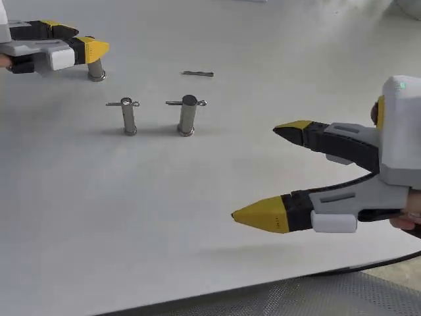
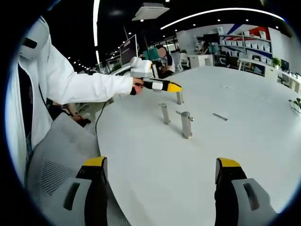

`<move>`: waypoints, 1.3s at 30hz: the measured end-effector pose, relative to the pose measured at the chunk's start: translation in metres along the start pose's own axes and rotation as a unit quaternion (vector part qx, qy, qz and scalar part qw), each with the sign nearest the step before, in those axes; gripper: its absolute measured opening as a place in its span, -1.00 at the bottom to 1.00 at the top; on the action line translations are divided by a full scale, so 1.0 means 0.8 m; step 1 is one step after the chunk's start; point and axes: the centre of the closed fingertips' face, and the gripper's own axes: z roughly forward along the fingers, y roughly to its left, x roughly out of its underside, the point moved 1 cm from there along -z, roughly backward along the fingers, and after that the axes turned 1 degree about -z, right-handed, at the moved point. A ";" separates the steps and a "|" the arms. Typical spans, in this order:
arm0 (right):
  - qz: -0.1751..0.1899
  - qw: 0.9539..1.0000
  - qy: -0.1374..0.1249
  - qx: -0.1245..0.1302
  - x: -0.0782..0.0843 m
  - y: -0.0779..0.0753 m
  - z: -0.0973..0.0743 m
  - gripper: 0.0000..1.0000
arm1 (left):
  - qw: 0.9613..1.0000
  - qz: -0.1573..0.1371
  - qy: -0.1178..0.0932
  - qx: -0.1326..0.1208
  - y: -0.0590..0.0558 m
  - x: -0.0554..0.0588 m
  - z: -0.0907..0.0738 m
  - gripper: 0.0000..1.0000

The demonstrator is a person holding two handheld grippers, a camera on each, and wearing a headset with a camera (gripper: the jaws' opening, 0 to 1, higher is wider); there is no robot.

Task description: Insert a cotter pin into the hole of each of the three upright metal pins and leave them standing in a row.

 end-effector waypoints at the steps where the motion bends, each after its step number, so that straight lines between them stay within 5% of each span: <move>1: 0.000 1.000 0.000 -0.001 0.000 0.000 0.000 0.87 | 1.000 0.000 -0.004 0.008 -0.003 -0.002 0.000 -0.52; 22: 0.001 1.000 0.000 0.002 -0.002 0.003 0.000 0.78 | 1.000 0.023 0.007 0.020 -0.014 0.005 0.003 -0.75; 26: 0.002 1.000 -0.003 0.001 -0.004 0.005 0.001 0.76 | 0.999 0.052 0.008 0.008 -0.014 0.003 0.002 -0.77; 34: -0.002 1.000 -0.010 0.004 -0.009 0.006 -0.003 0.76 | 0.999 0.033 0.019 -0.003 -0.007 0.002 -0.005 -0.79; 39: -0.006 1.000 -0.014 0.008 -0.011 0.005 -0.007 0.75 | 1.000 0.028 0.013 0.004 -0.013 -0.012 -0.022 -0.79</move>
